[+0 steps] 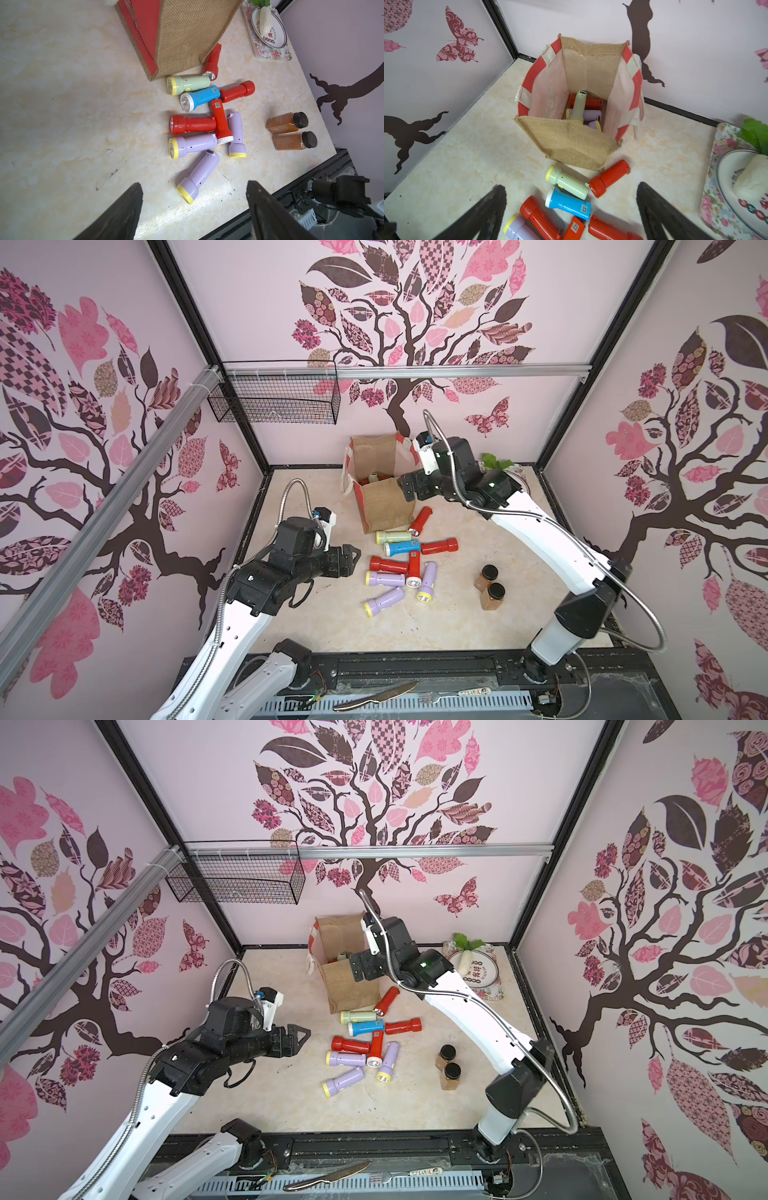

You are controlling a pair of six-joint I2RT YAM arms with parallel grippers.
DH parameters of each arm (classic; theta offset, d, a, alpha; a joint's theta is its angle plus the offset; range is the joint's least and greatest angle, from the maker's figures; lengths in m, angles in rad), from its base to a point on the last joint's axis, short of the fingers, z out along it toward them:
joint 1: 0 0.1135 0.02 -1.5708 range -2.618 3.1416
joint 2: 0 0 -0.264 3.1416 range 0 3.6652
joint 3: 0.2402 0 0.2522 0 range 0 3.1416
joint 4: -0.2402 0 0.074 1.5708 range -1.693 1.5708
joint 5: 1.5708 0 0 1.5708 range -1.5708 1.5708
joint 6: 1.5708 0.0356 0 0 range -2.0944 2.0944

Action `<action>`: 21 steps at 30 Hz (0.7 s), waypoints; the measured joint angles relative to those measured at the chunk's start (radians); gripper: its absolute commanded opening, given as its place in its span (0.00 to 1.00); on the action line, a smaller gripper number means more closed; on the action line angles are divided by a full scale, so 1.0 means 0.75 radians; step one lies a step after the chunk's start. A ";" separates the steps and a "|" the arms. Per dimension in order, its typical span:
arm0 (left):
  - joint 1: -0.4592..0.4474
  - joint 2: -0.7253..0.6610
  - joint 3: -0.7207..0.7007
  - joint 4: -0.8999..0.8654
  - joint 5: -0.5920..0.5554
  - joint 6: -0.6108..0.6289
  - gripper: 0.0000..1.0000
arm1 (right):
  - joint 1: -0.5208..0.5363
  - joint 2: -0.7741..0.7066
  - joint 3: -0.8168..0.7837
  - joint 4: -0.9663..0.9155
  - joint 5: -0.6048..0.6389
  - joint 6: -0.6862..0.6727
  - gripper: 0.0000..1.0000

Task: Put the flashlights into the tote bags
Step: Pick up the flashlight from the center of the board.

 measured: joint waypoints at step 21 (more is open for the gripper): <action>-0.157 0.449 -0.078 0.009 0.245 -0.024 0.76 | -0.048 -0.811 -1.053 0.026 -0.345 0.099 1.00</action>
